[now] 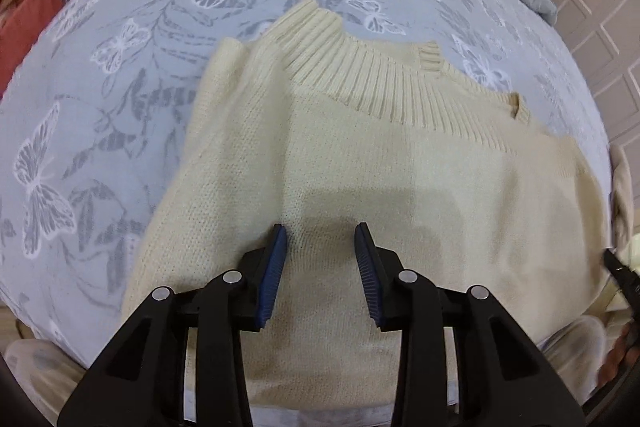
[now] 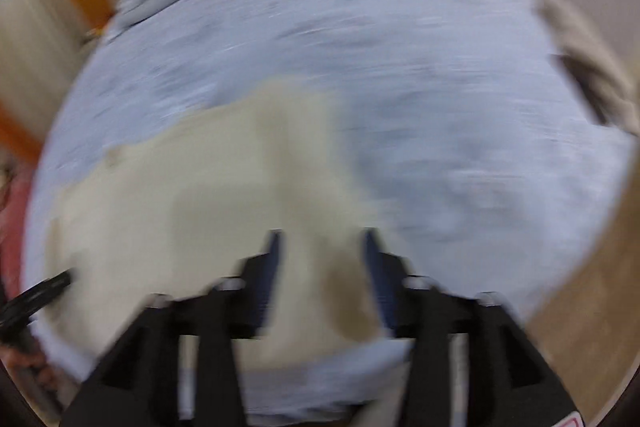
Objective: Fold small clothes
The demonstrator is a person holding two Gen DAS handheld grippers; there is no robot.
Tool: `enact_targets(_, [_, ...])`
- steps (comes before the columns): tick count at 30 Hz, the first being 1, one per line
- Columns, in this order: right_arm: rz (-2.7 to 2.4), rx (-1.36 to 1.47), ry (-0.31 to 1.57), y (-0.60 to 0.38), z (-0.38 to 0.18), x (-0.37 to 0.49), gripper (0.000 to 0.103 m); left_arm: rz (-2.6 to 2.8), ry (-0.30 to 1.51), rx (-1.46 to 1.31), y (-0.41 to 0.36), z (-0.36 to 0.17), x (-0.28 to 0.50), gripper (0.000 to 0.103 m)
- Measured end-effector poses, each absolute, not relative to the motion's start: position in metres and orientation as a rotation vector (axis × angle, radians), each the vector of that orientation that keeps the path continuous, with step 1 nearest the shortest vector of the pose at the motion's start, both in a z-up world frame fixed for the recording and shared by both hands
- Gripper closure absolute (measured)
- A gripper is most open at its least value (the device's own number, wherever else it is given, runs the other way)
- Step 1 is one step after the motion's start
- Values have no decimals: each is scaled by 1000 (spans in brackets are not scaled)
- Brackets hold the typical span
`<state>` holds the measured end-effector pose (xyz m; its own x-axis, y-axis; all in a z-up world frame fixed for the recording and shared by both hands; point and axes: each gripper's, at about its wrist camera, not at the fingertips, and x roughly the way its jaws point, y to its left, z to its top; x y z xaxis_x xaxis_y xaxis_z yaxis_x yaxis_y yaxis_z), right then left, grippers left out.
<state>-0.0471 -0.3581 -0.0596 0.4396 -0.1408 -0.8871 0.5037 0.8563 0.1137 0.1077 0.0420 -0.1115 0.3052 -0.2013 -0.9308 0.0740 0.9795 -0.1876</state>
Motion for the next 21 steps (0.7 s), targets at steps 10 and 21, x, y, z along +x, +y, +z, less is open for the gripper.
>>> enact_targets(10, [-212,603,1022,-360,-42,-64,92,-165,1283,-119,42,-113,111,68])
enact_targets(21, [-352,429,1121,-360,-57,-52,72,-163,1325,-136,44,-117,114,66])
